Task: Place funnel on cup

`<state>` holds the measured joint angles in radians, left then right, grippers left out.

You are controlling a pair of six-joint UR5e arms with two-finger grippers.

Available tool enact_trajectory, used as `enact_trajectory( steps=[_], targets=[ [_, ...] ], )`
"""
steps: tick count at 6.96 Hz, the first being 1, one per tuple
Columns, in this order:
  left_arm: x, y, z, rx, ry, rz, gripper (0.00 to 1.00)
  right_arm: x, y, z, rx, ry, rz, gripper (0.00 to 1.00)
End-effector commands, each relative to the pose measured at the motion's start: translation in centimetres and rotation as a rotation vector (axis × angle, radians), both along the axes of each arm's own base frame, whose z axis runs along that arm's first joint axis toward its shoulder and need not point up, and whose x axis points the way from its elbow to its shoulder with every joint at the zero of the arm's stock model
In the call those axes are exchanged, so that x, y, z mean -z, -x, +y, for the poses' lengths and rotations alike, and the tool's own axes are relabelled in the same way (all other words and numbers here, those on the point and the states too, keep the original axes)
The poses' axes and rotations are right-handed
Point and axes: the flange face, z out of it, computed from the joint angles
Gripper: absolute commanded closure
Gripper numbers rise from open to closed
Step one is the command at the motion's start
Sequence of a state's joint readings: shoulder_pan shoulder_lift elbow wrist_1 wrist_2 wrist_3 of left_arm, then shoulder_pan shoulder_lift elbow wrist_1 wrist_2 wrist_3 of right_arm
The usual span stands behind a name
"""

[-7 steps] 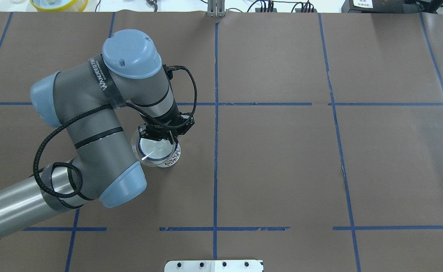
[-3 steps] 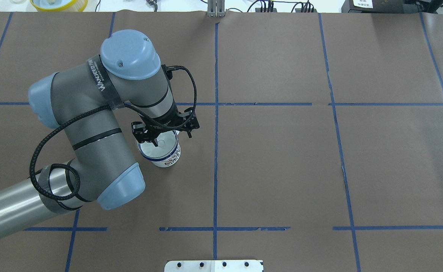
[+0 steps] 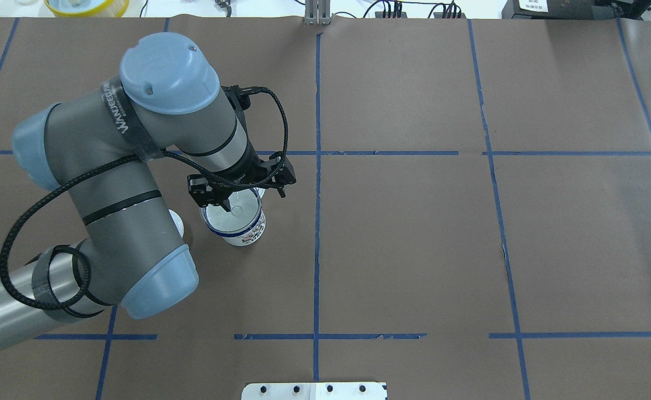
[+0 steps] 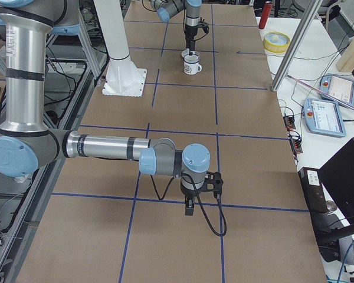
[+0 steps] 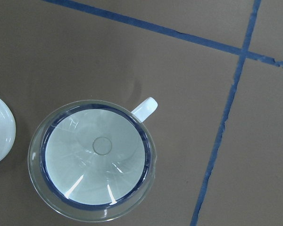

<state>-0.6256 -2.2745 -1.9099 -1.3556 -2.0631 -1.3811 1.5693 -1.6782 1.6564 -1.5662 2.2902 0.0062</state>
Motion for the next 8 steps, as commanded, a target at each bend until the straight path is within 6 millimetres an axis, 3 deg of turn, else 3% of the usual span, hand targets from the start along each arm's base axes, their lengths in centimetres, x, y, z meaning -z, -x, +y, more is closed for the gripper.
enact_trajectory(
  steps=[1,2,3,4,6,7,8],
  targets=[
    [-0.4,4.7,2.3,0.022,-0.056,0.052,0.00,0.0,0.0,0.0,0.000,0.000,0.000,0.00],
    [-1.2,8.2,1.0,0.054,-0.133,0.043,0.00,-0.1,0.0,0.0,0.000,0.001,0.000,0.00],
    [-2.9,12.8,-2.3,0.044,-0.255,0.000,0.00,0.0,0.0,0.0,0.000,0.000,0.000,0.00],
    [-5.5,15.0,-3.9,-0.037,-0.378,-0.057,0.00,0.0,0.0,0.0,0.000,0.000,0.000,0.00],
    [-9.6,19.3,-6.7,-0.072,-0.449,-0.141,0.00,-0.1,0.0,0.0,0.000,0.001,0.000,0.00],
    [-11.9,20.5,-8.3,-0.099,-0.466,-0.180,0.00,-0.1,0.0,0.0,0.000,0.001,0.000,0.00],
    [-15.3,22.4,-10.5,-0.129,-0.468,-0.186,0.00,-0.1,0.0,0.0,0.000,0.001,0.000,0.00]
  ],
)
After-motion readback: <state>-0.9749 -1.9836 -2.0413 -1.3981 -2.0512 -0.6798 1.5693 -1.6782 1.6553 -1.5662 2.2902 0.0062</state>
